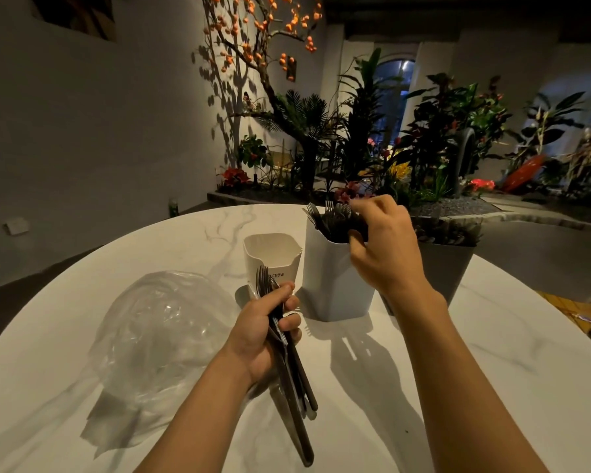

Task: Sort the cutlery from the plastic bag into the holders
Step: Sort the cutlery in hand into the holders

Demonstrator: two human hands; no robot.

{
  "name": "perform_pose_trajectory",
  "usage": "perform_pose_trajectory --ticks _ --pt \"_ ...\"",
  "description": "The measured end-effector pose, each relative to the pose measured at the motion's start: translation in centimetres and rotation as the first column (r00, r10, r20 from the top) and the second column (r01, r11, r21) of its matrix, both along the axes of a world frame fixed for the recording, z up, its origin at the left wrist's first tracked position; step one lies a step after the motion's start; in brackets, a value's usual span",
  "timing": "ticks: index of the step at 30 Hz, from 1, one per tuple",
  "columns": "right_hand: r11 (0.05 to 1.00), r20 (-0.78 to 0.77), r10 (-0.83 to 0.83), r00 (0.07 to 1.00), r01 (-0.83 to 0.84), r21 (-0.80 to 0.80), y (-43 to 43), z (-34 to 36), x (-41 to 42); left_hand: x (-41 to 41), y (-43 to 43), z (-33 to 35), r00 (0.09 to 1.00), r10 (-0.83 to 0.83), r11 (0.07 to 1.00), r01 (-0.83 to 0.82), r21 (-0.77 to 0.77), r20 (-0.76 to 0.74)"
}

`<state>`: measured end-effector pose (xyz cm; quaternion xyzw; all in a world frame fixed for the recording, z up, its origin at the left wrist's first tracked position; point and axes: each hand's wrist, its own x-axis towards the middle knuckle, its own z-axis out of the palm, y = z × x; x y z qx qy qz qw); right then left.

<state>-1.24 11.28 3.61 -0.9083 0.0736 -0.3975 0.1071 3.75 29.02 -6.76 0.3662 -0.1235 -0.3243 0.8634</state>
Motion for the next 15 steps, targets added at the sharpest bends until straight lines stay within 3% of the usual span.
perform_pose_trajectory --ticks 4,8,9,10,12,15 --pt "0.999 -0.127 -0.036 0.991 0.035 -0.01 -0.2 0.2 0.0 0.0 0.2 0.0 1.0 -0.002 1.0 0.002 -0.004 -0.01" --pt "0.997 0.177 0.075 0.981 -0.075 -0.01 1.4 0.8 -0.4 -0.2 0.2 0.4 0.998 -0.033 0.999 0.03 -0.045 -0.06" --pt "0.99 0.185 0.134 0.973 -0.139 0.015 2.1 1.1 -0.5 -0.3 0.3 0.4 0.997 -0.042 0.998 0.038 -0.058 -0.067" --pt "0.977 0.129 0.195 0.972 -0.204 0.058 3.0 1.2 -0.5 -0.3 0.3 0.5 0.996 -0.052 0.996 0.047 -0.071 -0.068" --pt "0.955 -0.136 0.274 0.952 -0.252 0.158 4.8 1.2 -0.4 -0.6 0.5 0.6 0.996 -0.072 0.994 0.066 -0.088 -0.058" --pt "0.967 -0.488 0.241 0.839 -0.166 0.192 6.8 -0.1 0.2 -1.1 0.7 0.8 0.998 -0.057 0.997 0.056 -0.059 -0.017"
